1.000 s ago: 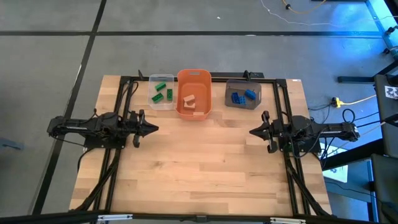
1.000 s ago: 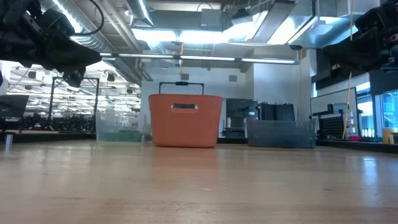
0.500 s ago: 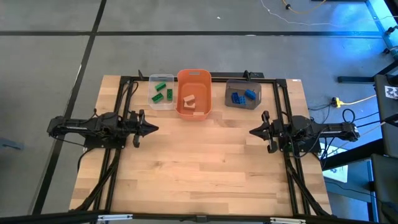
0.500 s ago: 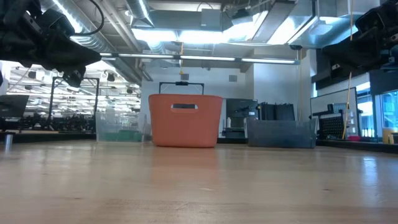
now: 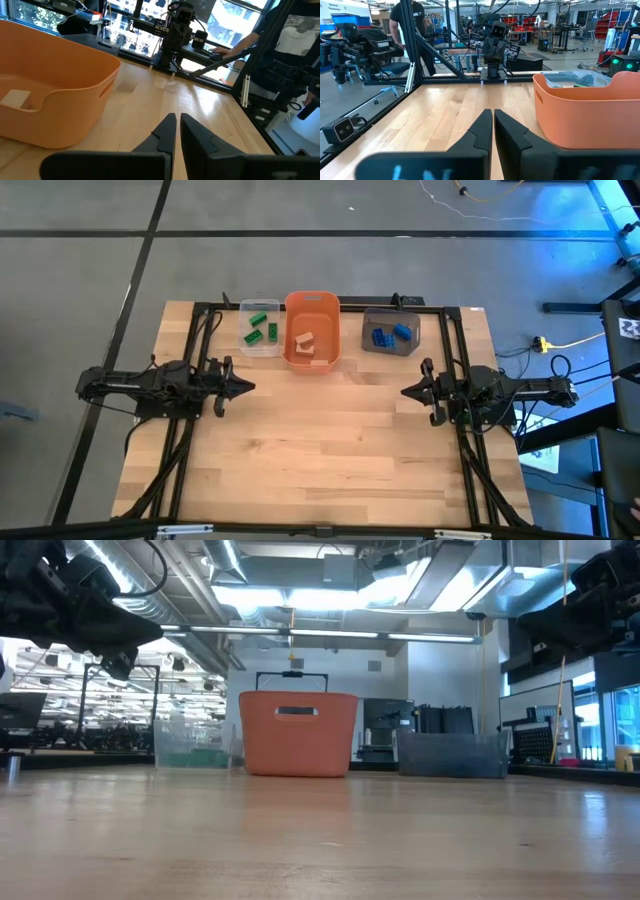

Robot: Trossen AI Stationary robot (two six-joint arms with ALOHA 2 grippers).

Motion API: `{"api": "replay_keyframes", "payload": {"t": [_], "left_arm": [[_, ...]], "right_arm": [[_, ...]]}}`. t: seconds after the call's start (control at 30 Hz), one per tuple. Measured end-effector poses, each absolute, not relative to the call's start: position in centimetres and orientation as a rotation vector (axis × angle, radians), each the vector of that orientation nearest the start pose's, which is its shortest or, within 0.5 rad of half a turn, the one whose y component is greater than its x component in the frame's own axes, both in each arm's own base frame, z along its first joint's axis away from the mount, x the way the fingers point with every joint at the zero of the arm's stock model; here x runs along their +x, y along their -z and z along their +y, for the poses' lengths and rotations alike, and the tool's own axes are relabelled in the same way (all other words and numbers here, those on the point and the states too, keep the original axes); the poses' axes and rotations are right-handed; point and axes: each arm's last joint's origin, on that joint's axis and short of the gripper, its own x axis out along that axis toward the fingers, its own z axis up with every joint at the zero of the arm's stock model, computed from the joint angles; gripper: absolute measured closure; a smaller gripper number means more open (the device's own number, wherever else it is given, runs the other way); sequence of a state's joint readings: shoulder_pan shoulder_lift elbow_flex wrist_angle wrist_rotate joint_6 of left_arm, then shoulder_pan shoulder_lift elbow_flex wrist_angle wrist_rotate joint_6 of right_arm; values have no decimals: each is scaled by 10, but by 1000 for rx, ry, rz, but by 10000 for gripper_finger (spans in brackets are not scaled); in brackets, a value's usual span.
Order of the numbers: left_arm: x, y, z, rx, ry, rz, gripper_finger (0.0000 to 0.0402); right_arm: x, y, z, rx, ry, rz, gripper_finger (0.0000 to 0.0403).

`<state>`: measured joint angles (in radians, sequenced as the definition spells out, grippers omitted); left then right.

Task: Sort & place blocks by color
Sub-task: Return to Home Position

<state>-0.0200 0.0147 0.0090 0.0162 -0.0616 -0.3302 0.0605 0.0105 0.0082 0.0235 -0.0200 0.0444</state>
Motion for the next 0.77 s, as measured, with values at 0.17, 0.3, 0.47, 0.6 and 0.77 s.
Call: {"api": "replay_keyframes", "payload": {"t": [0.17, 0.3, 0.47, 0.6, 0.77], "left_arm": [[98, -167, 0, -331, -39, -17, 377], [98, -167, 0, -331, -39, -17, 376], [98, -167, 0, -331, -39, -17, 384], [98, -167, 0, -331, -40, -17, 391], [98, -167, 0, -331, -39, -17, 397]], "right_arm": [[98, -168, 6, 45, -81, -19, 381], [98, -168, 6, 45, -81, -20, 381], [98, -168, 6, 45, -80, -19, 381], [98, -168, 6, 45, -80, -19, 382], [98, -168, 6, 45, -80, -19, 382]]}}
